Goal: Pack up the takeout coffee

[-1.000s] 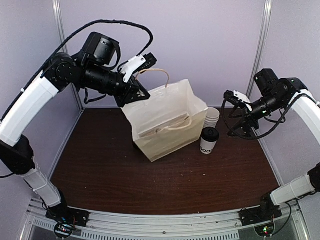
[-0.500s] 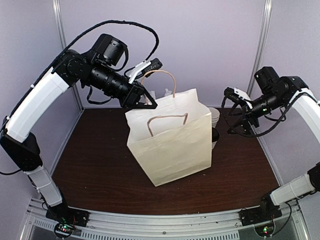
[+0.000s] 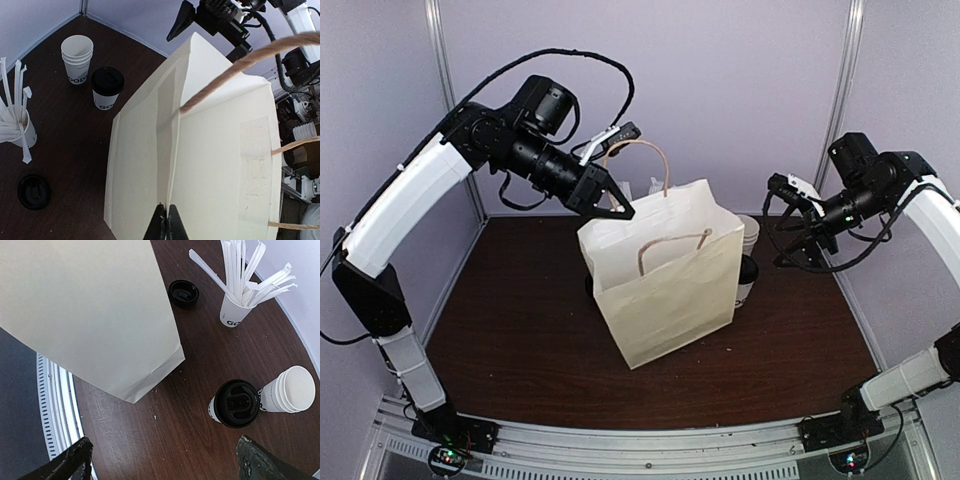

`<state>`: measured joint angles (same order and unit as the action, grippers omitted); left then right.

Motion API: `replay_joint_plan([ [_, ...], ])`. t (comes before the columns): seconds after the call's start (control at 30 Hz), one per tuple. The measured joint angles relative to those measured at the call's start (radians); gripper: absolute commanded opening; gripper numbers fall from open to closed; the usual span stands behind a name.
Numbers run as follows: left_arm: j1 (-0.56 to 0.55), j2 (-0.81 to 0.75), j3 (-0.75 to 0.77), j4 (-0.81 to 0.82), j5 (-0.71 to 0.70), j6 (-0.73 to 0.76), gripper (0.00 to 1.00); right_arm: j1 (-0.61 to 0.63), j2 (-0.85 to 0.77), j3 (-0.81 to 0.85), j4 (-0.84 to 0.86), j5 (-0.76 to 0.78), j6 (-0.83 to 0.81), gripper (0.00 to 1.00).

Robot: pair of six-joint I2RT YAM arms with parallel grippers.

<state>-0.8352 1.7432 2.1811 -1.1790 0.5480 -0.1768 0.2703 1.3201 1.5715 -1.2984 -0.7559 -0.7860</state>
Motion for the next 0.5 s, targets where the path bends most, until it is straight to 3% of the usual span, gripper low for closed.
replay_joint_plan([
  [0.27,0.031,0.041,-0.012,0.003,0.058,-0.053,0.00,0.000,0.000,0.001,-0.014,-0.002,0.000,1.00],
  [0.3,0.031,0.041,-0.012,0.003,0.063,-0.058,0.08,0.000,0.000,0.001,-0.015,-0.003,0.000,1.00],
  [0.33,0.031,0.041,-0.012,0.004,0.066,-0.060,0.35,0.000,0.000,0.001,-0.015,-0.003,0.000,1.00],
  [0.37,0.032,0.041,-0.016,0.007,0.069,-0.067,0.81,0.000,0.000,0.001,-0.015,-0.004,0.000,1.00],
  [0.4,0.033,0.041,-0.022,0.010,0.065,-0.069,0.97,0.000,0.000,0.001,-0.015,-0.004,0.000,1.00],
  [0.5,0.047,0.049,-0.036,0.003,0.013,-0.091,0.98,0.000,0.000,0.001,-0.015,-0.008,0.000,1.00],
])
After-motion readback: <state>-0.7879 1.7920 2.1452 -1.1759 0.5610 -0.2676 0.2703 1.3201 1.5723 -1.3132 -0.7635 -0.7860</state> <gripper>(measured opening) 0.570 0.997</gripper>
